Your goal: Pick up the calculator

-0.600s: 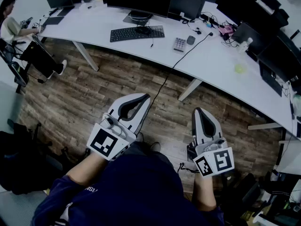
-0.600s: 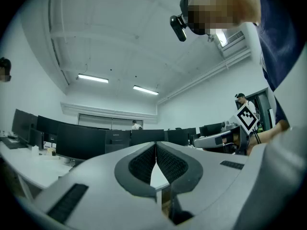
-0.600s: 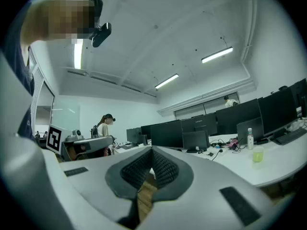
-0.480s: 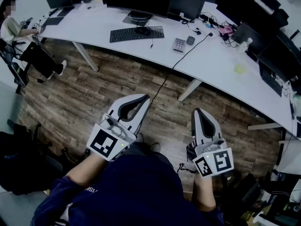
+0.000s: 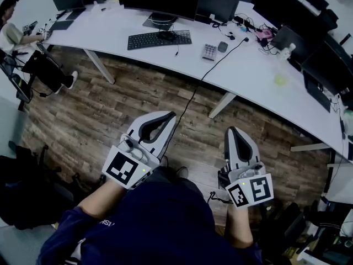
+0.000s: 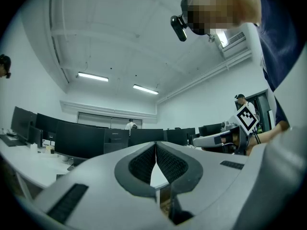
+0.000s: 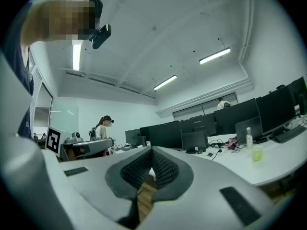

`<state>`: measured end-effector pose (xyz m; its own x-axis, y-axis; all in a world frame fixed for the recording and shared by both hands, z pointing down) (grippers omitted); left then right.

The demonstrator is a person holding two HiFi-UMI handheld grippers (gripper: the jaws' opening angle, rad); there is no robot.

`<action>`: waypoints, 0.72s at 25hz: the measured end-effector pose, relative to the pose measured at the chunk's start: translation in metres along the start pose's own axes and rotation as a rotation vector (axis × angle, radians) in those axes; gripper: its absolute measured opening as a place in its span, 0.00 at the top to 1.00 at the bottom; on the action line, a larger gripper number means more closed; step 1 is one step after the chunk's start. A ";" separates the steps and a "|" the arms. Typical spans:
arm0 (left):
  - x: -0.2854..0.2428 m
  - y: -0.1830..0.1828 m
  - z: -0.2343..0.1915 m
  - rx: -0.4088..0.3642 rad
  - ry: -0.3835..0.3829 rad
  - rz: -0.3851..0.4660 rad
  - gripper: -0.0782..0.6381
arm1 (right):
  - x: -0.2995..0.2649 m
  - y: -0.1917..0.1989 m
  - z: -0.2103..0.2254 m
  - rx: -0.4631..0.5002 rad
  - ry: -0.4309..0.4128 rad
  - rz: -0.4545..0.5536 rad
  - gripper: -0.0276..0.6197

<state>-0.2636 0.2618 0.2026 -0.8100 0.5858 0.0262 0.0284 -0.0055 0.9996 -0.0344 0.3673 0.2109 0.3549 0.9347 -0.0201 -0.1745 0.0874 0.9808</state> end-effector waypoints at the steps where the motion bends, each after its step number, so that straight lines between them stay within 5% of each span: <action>1: 0.000 0.000 0.000 0.001 0.001 0.001 0.85 | 0.000 0.000 0.000 -0.002 -0.001 0.001 0.95; 18: 0.000 0.000 -0.001 -0.008 -0.016 0.016 0.84 | -0.001 0.004 -0.001 -0.012 -0.011 -0.013 0.95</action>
<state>-0.2642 0.2614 0.2031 -0.8003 0.5982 0.0425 0.0371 -0.0213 0.9991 -0.0366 0.3674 0.2146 0.3675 0.9295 -0.0303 -0.1805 0.1032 0.9781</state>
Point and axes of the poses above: the fingertips, and each gripper's own axes: x backward along the fingers, z to its right, y out of its underside, the point moved 9 cm from there along x, backward along the fingers, and after that the axes turned 10 degrees about -y, right-handed, at the moved point
